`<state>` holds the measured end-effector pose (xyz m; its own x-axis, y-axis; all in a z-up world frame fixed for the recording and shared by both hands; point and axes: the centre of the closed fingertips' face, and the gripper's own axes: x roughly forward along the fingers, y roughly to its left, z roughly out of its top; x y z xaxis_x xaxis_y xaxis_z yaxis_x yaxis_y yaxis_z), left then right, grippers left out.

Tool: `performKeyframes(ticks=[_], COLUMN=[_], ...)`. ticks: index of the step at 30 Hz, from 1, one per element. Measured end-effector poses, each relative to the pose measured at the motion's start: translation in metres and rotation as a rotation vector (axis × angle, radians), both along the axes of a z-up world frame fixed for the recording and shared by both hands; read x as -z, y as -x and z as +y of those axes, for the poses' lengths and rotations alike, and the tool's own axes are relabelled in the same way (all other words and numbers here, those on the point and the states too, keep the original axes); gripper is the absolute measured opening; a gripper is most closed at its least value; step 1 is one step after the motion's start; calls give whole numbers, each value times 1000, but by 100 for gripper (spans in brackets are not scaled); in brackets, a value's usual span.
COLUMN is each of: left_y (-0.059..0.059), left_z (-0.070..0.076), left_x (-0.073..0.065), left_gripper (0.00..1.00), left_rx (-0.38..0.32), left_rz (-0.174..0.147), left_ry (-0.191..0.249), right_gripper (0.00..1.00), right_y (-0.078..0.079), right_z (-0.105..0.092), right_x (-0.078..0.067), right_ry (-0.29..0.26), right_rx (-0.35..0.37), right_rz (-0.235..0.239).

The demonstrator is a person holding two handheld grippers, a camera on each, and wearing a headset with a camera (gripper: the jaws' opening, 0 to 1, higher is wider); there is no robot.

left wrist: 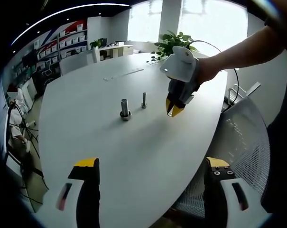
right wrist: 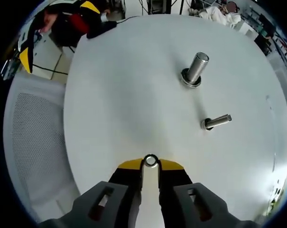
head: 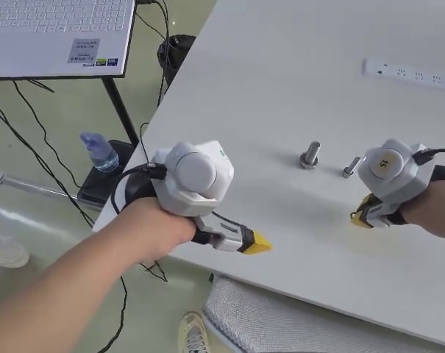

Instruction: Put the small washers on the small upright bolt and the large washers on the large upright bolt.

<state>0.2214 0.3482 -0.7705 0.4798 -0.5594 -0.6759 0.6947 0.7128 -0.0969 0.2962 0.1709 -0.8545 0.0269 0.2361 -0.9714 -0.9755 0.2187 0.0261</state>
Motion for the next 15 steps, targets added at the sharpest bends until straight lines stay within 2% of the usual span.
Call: performKeyframes(ticks=[4,15], left_y=[-2,0], left_z=[0,2], left_x=[-2,1], left_gripper=[91,92], left_rx=[-16,-8], left_rz=[2,10], left_ry=[23,6], right_gripper=[12,12], right_y=[-7,-33], right_z=[-2,0], right_x=[-6,-25], right_ry=[-3,-4], right_rx=[16,23], right_rz=[-2,-32])
